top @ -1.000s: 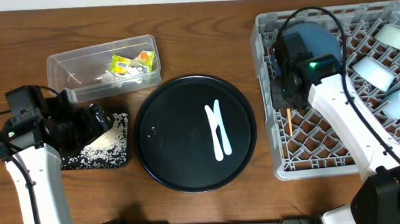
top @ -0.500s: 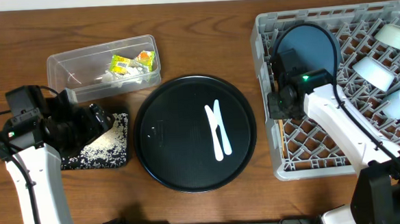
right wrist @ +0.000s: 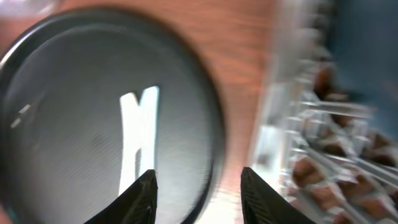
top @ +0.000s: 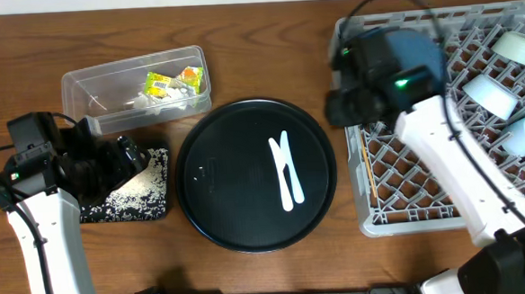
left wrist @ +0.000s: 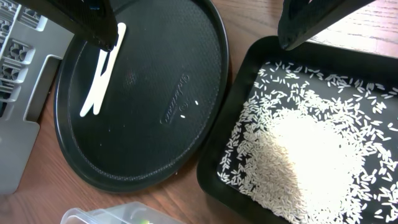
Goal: Sort waste into correct bins and load items into the dishwasher rack
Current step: 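Reach right gripper to the white plastic spoon on the tray, grasp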
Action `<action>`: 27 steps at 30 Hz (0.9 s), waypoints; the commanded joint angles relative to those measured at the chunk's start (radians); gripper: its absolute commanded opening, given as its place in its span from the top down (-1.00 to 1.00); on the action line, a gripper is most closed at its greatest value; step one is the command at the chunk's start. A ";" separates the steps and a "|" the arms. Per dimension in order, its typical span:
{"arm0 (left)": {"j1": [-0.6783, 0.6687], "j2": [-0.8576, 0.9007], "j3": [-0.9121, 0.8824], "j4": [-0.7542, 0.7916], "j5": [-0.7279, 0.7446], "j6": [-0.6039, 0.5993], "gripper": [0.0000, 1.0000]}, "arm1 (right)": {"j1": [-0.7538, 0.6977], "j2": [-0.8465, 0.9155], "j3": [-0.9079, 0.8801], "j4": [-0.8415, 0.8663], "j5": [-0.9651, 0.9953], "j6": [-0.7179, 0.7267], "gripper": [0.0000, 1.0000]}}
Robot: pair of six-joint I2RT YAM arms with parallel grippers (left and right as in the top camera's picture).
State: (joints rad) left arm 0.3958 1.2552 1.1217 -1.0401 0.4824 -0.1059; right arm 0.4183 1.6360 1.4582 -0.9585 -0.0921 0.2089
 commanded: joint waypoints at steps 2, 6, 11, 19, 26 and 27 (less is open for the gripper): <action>0.004 0.005 0.013 -0.002 -0.008 -0.005 -0.67 | 0.113 0.031 -0.016 0.001 0.038 -0.001 0.17; 0.004 0.005 0.013 -0.002 -0.008 -0.005 -0.67 | 0.182 0.089 -0.045 0.003 0.077 0.063 0.18; 0.004 0.005 0.013 -0.002 -0.008 -0.005 -0.67 | 0.235 0.195 -0.057 0.008 0.078 0.118 0.19; 0.004 0.005 0.013 -0.003 -0.008 -0.005 -0.67 | 0.274 0.352 -0.057 0.035 0.085 0.161 0.30; 0.004 0.005 0.013 -0.002 -0.008 -0.005 -0.67 | 0.277 0.446 -0.057 0.024 0.070 0.172 0.35; 0.004 0.005 0.013 -0.002 -0.008 -0.005 -0.67 | 0.279 0.455 -0.058 0.023 0.060 0.172 0.36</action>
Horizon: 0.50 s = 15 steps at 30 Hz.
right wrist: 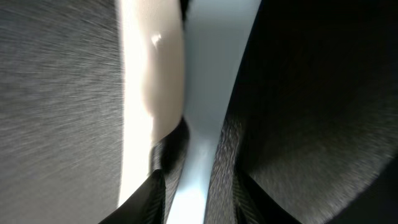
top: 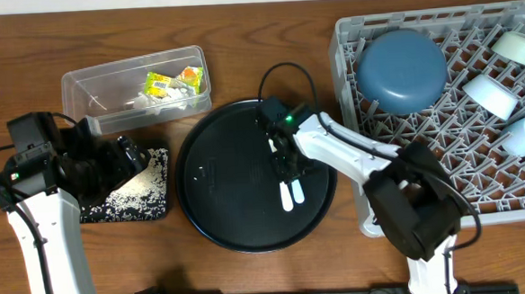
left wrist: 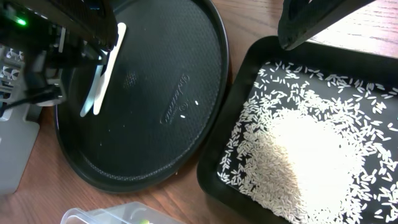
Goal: Sort waste into correct bins and load items into the dishwasher rack
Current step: 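Reach right gripper to the white plastic spoon on the tray, grasp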
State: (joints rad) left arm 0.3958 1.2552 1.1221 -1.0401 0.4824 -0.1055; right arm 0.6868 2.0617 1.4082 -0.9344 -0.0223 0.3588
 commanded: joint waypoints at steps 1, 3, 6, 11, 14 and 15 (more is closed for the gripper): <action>0.004 0.005 0.012 -0.002 -0.008 -0.005 -0.67 | 0.013 0.034 -0.008 -0.002 -0.012 0.023 0.39; 0.004 0.005 0.012 -0.002 -0.008 -0.005 -0.67 | 0.022 0.044 -0.009 -0.004 -0.012 0.023 0.58; 0.004 0.005 0.012 -0.002 -0.008 -0.005 -0.67 | 0.032 0.044 -0.009 -0.004 -0.012 0.023 0.92; 0.004 0.005 0.012 -0.002 -0.008 -0.005 -0.67 | 0.034 0.044 -0.009 -0.011 -0.012 0.027 0.97; 0.004 0.005 0.012 -0.002 -0.008 -0.005 -0.67 | 0.025 0.037 -0.008 -0.018 -0.012 0.030 0.97; 0.004 0.005 0.012 -0.003 -0.008 -0.005 -0.67 | 0.018 0.031 -0.008 -0.022 -0.012 0.030 0.98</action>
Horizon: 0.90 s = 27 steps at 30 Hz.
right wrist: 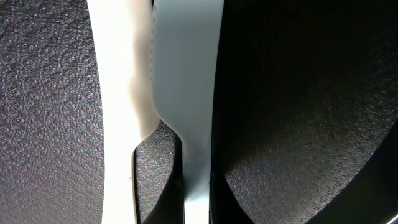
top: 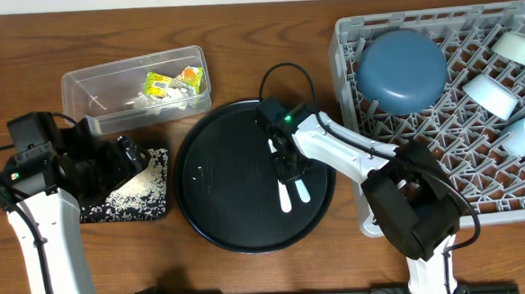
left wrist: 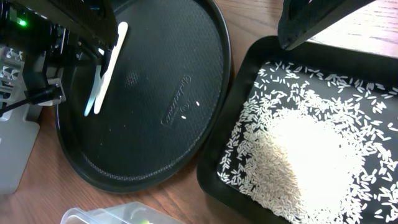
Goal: Sort waste into correct bins and load items into the dishwasher rack
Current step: 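Reach right gripper to the white plastic spoon on the tray, grasp, then carry the white spoon with right gripper into the rack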
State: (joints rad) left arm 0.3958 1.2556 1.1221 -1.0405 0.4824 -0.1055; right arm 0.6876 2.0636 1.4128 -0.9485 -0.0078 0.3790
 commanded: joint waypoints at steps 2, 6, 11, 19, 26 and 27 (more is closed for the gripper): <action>0.004 0.005 0.012 -0.002 -0.008 -0.005 -0.67 | 0.004 0.011 -0.012 -0.014 -0.026 0.010 0.98; 0.004 0.005 0.012 -0.002 -0.008 -0.005 -0.67 | -0.018 -0.042 -0.012 -0.021 -0.026 0.004 0.98; 0.004 0.005 0.012 -0.002 -0.008 -0.005 -0.67 | -0.030 -0.126 -0.012 -0.020 -0.022 -0.010 0.97; 0.004 0.005 0.012 -0.002 -0.008 -0.005 -0.67 | -0.035 -0.203 -0.012 -0.024 -0.019 -0.021 0.97; 0.004 0.005 0.012 -0.002 -0.008 -0.005 -0.67 | -0.037 -0.216 -0.012 -0.056 -0.019 -0.021 0.98; 0.004 0.005 0.012 -0.002 -0.008 -0.005 -0.67 | -0.040 -0.225 -0.012 -0.059 -0.019 -0.021 0.98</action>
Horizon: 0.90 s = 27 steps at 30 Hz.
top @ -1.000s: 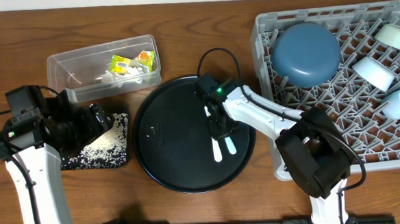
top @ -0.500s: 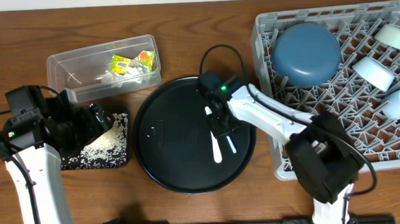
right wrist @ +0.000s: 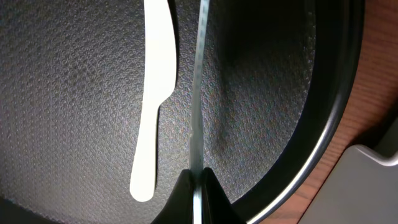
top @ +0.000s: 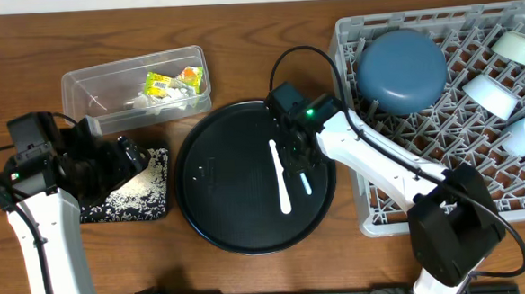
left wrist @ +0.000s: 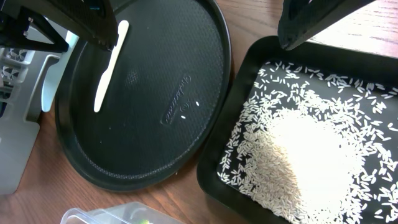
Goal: Sort waste into correct bins and load items into the dishwasher rack
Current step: 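Carry the white spoon with right gripper into the rack, then release the spoon in the rack and move right gripper back to tray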
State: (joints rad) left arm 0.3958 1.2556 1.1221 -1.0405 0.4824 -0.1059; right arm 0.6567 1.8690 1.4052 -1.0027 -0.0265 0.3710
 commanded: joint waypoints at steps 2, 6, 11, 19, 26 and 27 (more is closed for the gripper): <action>0.004 0.005 0.012 -0.002 -0.008 -0.005 -0.67 | -0.020 -0.053 -0.005 -0.014 0.000 -0.013 0.98; 0.004 0.005 0.012 -0.002 -0.008 -0.005 -0.67 | -0.068 -0.138 -0.005 -0.039 0.001 -0.039 0.97; 0.004 0.005 0.012 -0.002 -0.008 -0.005 -0.67 | -0.156 -0.257 -0.005 -0.077 0.018 -0.119 0.98; 0.004 0.005 0.012 -0.002 -0.008 -0.005 -0.67 | -0.319 -0.320 -0.006 -0.191 0.156 -0.166 0.98; 0.004 0.005 0.012 -0.002 -0.008 -0.005 -0.67 | -0.356 -0.310 -0.062 -0.180 0.158 -0.178 0.98; 0.004 0.005 0.012 -0.002 -0.008 -0.005 -0.67 | -0.356 -0.310 -0.079 -0.169 0.157 -0.178 0.98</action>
State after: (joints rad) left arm 0.3958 1.2556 1.1217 -1.0401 0.4824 -0.1059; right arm 0.3080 1.5501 1.3655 -1.1831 0.1139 0.2153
